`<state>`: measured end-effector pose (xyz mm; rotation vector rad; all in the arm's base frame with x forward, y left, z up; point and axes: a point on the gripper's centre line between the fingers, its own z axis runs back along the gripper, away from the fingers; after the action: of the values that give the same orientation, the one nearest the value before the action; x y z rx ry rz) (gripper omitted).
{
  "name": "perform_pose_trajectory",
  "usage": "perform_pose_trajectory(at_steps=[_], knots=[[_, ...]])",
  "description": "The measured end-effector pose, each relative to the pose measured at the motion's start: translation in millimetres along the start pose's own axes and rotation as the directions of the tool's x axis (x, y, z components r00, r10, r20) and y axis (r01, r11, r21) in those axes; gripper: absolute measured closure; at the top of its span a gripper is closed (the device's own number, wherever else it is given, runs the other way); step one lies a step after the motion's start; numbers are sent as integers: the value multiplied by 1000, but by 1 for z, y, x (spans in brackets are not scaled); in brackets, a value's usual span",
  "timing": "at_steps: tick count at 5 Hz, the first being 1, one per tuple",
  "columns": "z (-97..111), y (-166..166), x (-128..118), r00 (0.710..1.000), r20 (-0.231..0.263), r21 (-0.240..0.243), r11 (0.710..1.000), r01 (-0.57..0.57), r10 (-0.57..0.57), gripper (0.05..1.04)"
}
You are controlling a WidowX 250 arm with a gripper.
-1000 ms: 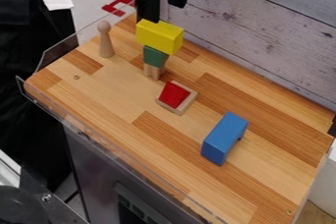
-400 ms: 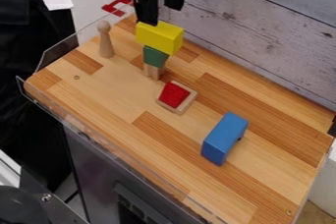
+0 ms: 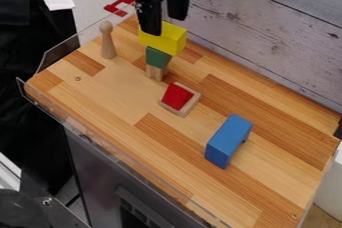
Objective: Remove the yellow block from the green cube to the blue block
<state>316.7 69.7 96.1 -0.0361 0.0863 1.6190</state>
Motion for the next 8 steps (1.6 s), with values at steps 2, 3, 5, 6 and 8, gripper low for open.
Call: perform_pose_trajectory(at_steps=[2,3,5,6,8], knots=[[-25,-2,-1,999,-48,56,998,-15,17,83],[-33,-3,2,998,-68,65,998,-16,20,132],[-27,-10,10,998,-45,48,998,44,-42,489],[-16,-8,10,995,-1,54,993,105,-105,489],[19,9,-37,857,42,33,858,512,-513,489]])
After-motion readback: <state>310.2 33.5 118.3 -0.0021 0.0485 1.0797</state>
